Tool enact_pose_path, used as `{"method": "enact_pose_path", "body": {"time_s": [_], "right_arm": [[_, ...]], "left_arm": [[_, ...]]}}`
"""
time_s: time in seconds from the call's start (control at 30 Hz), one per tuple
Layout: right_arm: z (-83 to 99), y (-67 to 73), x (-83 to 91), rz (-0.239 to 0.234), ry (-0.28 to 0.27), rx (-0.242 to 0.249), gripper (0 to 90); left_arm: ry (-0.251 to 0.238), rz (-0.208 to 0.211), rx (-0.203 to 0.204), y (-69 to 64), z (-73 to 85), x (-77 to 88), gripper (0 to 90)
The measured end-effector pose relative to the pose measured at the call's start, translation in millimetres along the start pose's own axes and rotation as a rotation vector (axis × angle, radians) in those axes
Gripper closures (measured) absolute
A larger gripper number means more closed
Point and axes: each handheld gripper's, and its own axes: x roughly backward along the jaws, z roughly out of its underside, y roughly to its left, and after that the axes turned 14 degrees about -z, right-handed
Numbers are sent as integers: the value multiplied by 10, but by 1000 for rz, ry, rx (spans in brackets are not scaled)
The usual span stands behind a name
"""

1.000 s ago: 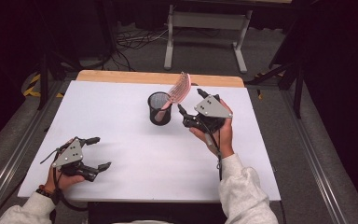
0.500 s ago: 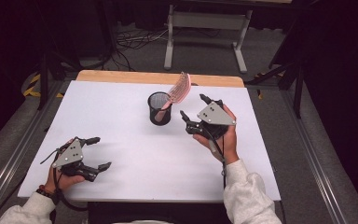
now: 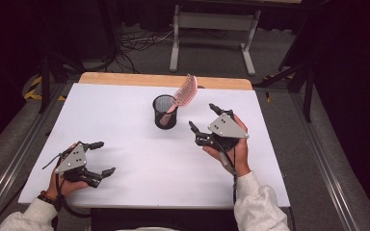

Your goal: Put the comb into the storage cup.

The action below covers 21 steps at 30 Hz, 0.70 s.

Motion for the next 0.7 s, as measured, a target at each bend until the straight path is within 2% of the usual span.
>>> {"method": "enact_pose_path", "body": {"time_s": [0.37,0.7], "right_arm": [[94,84,77,-2,20,9,198],[180,167,138,7,51,41,176]], "left_arm": [[0,-1,0,-2,0,4,57],[-1,-3,0,1,0,10,57]]}}
